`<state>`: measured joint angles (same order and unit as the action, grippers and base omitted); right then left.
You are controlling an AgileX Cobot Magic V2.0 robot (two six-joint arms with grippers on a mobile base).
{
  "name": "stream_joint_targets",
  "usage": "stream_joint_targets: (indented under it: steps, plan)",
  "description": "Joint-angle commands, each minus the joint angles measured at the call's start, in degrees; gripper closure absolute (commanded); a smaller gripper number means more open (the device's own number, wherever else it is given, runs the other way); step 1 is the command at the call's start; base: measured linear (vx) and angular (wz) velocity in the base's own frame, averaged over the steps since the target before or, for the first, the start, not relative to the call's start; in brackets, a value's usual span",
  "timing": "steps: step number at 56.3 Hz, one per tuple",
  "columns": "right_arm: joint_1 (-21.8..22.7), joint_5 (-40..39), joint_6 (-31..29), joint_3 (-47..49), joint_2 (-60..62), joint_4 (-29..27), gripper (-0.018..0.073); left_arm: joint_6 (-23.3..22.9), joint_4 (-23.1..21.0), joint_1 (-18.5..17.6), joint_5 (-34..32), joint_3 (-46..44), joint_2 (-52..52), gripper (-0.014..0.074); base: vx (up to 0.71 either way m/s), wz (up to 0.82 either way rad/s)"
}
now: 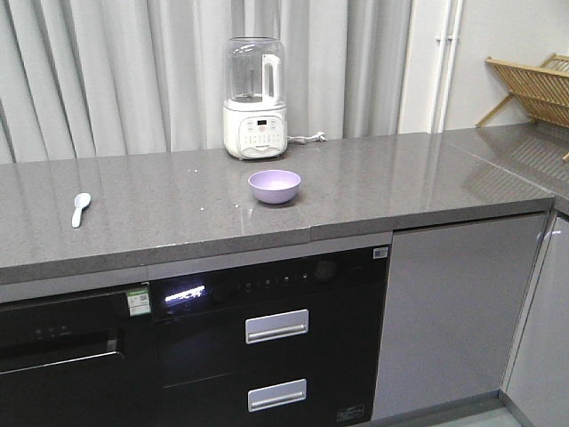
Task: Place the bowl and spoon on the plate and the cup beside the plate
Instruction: 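Drive the base toward the white spoon and lavender bowl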
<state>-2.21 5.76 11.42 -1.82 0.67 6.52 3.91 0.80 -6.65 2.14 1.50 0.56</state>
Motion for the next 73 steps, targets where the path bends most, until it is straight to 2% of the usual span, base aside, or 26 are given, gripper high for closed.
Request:
stream_joint_targets:
  steps: [1,52,73]
  plan:
    - [0.3,-4.6,-0.2,-0.2,0.2,0.5,0.0565,-0.1,-0.3,-0.4,-4.7,-1.4,1.0,0.0599,0.16,-0.05]
    - [0.3,-4.6,-0.2,-0.2,0.2,0.5,0.0565,-0.1,-0.3,-0.4,-4.7,-1.4,1.0,0.0599,0.27,-0.03]
    - [0.3,-4.6,-0.2,-0.2,0.2,0.5,0.0565,-0.1,-0.3,-0.4,-4.7,-1.4,1.0,0.0599,0.32,0.26]
